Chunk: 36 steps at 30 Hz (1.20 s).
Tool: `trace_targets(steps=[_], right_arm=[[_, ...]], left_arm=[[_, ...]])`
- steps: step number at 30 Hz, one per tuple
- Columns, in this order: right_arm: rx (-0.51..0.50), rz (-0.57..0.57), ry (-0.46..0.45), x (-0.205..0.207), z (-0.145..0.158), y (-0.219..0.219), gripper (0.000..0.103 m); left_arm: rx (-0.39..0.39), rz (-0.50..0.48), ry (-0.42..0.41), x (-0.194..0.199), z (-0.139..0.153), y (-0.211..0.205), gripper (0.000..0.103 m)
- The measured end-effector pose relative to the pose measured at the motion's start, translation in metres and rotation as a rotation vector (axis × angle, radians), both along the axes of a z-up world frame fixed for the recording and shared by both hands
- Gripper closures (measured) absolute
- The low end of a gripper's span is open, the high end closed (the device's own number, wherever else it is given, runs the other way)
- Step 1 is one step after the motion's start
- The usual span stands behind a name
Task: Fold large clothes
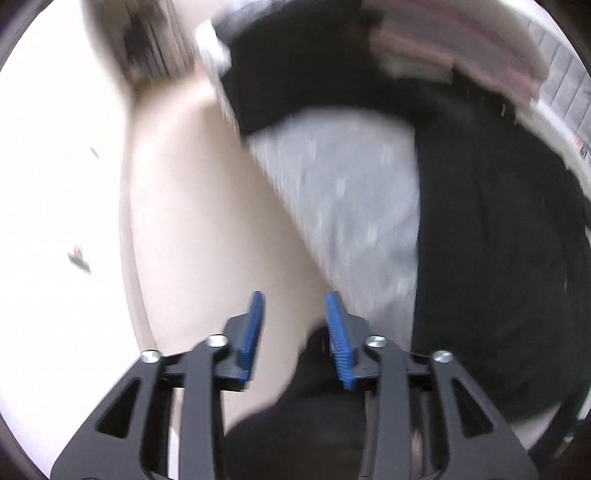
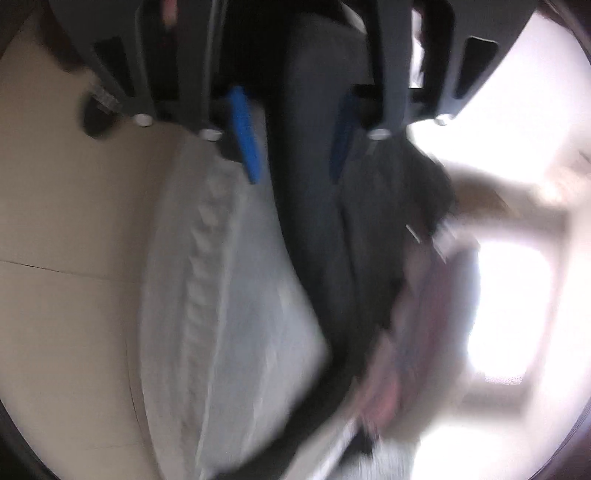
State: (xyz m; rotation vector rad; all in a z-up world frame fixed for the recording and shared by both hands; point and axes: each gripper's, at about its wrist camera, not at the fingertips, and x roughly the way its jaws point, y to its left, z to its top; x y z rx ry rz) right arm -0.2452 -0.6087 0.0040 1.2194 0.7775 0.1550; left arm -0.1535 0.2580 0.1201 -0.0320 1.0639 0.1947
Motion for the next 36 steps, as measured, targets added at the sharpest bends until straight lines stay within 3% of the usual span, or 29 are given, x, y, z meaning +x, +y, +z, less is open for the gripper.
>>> trace_targets(steps=[2,4,8,11,15,20,23,28,36], right_arm=[[0.048,-0.039,-0.101,0.026,0.010,-0.011,0.026],[0.096,-0.062,-0.167,0.062,0.018,-0.016,0.024],[0.207,-0.191,-0.197,0.107,0.004,-0.055,0.023],[0.248,-0.278,-0.193,0.133,-0.013,-0.091,0.023],[0.241,-0.368,-0.168,0.165,-0.036,-0.139,0.023],[0.284,-0.450,-0.148,0.196,-0.072,-0.185,0.023],[0.288,-0.458,-0.142,0.211,-0.090,-0.205,0.023],[0.305,-0.470,-0.134,0.227,-0.109,-0.223,0.022],[0.229,-0.505,-0.166,0.233,-0.097,-0.234,0.019]], left_arm=[[0.017,-0.058,-0.120,0.006,0.023,-0.025,0.025],[0.025,-0.154,-0.250,0.014,0.043,-0.068,0.009],[0.038,-0.378,-0.355,0.048,0.044,-0.164,0.009],[0.062,-0.456,-0.400,0.072,0.029,-0.219,0.009],[-0.068,-0.470,-0.369,0.103,0.005,-0.258,0.009],[-0.199,-0.405,-0.294,0.135,-0.041,-0.270,0.009],[-0.186,-0.367,-0.252,0.139,-0.063,-0.273,0.009],[-0.141,-0.348,-0.249,0.139,-0.082,-0.284,0.009],[-0.138,-0.353,-0.203,0.146,-0.090,-0.285,0.009]])
